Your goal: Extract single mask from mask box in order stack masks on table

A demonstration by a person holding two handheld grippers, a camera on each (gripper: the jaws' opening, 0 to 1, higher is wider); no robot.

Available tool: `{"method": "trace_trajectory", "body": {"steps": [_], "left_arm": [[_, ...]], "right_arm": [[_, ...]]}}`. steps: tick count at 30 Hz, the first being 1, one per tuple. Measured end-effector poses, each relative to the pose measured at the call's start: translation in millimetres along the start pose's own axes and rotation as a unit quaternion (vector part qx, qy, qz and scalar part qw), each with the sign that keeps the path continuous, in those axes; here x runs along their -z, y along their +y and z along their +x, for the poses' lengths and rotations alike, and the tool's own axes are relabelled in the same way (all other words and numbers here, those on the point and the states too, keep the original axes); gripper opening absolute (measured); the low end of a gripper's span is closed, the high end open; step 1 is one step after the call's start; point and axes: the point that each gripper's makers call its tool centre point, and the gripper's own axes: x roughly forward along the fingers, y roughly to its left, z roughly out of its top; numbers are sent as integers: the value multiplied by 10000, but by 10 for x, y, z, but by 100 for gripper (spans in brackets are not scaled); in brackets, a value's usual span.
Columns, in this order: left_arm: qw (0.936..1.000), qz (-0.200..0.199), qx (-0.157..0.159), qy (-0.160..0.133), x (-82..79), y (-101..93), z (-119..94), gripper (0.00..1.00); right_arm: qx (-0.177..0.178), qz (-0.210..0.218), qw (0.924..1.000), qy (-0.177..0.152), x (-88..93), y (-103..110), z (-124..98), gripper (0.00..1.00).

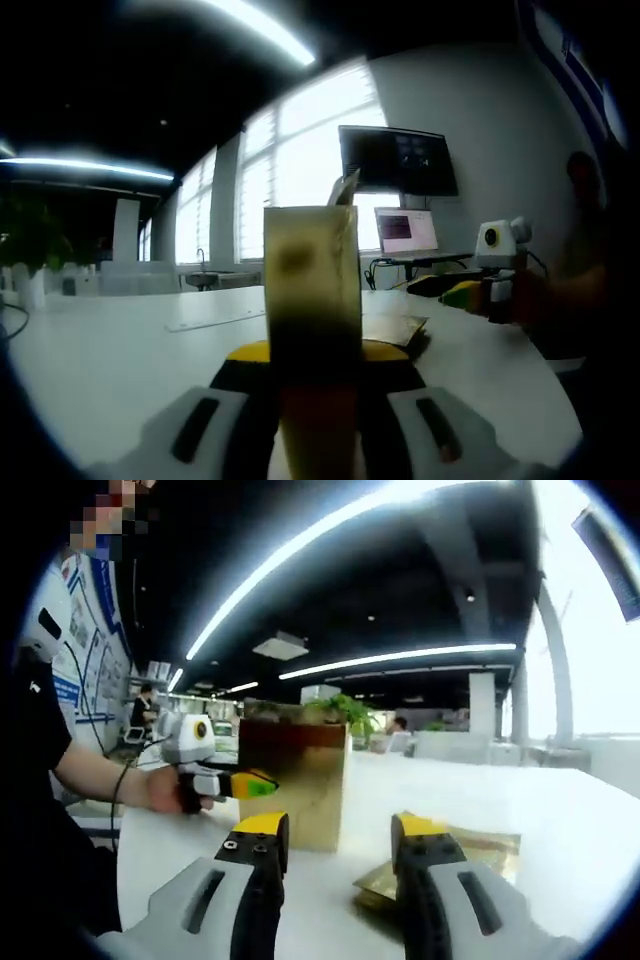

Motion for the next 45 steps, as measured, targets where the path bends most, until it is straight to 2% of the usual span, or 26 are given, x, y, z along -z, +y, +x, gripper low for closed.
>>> {"method": "trace_trajectory", "body": {"steps": [6, 9, 15, 21, 27, 33, 36, 45], "left_arm": [[10000, -2, -2, -1, -4, -7, 1, 31], [10000, -2, -4, 0, -5, -16, 0, 31], [10000, -17, 3, 2, -1, -8, -2, 31], [10000, -49, 9, 13, 9, 8, -1, 31], [10000, -41, 3, 27, 17, 12, -1, 31], [10000, -46, 8, 31, 20, 8, -3, 31], [10000, -46, 11, 32, 20, 6, -4, 31], [10000, -45, 16, 34, 17, -3, -3, 31]], "right_arm": [[25, 228, 9997, -81, 100, -106, -21, 38], [77, 293, 9995, -108, 80, -144, -16, 38], [-42, 222, 9997, -74, 107, -109, -16, 38], [-143, 356, 9989, -271, 37, -60, -44, 38], [-263, 223, 9993, -156, 71, 41, -24, 38], [-273, 363, 9986, -261, 40, 36, -51, 37], [-311, 365, 9987, -197, 68, 42, -54, 33], [-300, 371, 9985, -264, 35, 33, -61, 34]]}}
